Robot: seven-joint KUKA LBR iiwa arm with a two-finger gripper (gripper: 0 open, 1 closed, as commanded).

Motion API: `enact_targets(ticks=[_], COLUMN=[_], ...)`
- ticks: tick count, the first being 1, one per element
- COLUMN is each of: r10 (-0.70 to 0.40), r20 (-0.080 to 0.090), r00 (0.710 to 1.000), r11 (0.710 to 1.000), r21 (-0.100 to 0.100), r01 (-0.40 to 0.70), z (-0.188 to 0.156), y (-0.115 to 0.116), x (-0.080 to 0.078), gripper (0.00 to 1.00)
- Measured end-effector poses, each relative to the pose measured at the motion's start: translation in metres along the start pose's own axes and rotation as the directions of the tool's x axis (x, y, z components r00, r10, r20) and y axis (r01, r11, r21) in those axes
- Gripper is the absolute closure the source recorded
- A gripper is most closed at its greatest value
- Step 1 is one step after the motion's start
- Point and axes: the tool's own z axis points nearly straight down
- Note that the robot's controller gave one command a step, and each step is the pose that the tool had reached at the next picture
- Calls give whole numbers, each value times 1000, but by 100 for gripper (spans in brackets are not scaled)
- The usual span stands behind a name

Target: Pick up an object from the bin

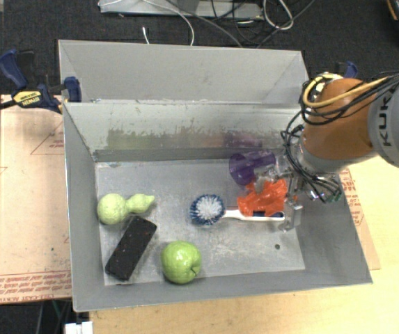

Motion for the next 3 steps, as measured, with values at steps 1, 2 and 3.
enact_targets(ticks=[1,2,3], r10=[-78,-141,-141], r20=[4,17,17], r00=[997,990,990], r11=[997,990,990], r21=[3,7,7], r01=[78,141,141], z=[30,25,25], y=[32,19,19], x=[-17,-18,-18], gripper=[0,100,100])
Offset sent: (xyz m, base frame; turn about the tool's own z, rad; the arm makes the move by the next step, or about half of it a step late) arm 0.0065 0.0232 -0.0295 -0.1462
